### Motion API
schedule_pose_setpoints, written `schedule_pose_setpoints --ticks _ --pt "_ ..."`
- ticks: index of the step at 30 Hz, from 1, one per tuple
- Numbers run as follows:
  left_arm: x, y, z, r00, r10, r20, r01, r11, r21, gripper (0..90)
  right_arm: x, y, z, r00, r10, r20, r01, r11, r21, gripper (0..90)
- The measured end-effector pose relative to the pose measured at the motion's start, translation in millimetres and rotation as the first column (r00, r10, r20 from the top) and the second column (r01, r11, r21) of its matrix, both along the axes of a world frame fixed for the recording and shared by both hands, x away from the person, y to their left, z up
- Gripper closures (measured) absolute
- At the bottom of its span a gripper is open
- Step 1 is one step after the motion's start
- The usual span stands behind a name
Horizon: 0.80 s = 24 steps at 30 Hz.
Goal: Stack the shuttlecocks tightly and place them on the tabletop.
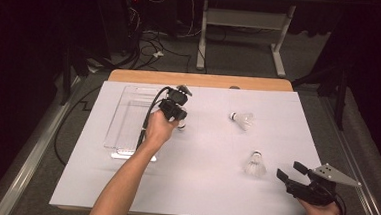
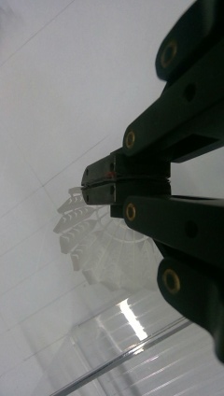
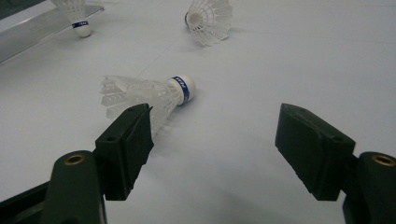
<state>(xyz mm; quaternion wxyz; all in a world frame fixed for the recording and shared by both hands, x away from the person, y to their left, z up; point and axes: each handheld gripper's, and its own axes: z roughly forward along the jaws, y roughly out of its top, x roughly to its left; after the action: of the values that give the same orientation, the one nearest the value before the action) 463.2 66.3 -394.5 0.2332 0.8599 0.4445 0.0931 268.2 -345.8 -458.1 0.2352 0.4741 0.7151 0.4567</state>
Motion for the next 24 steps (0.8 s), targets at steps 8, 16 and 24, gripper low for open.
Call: schedule_pose_setpoints --ticks 8,16,24 --pt "-0.5 -7.1 -1.2 0.9999 -0.014 -0.008 0.014 0.9998 -0.012 89.3 -0.2 0.0 0.0 1.0000 -0.002 -0.001 0.002 1.000 0.001 27.7" --pt "0.8 -12.6 -0.9 0.9996 -0.020 -0.019 0.020 0.9998 -0.004 89.3 -0.1 0.1 0.1 1.0000 0.000 0.001 0.000 1.000 0.000 27.8" --pt "3.1 -20.3 -2.2 0.9993 -0.025 -0.029 0.025 0.9997 -0.001 89.2 -0.1 -0.1 0.0 1.0000 0.000 0.000 0.000 1.000 0.001 27.8"
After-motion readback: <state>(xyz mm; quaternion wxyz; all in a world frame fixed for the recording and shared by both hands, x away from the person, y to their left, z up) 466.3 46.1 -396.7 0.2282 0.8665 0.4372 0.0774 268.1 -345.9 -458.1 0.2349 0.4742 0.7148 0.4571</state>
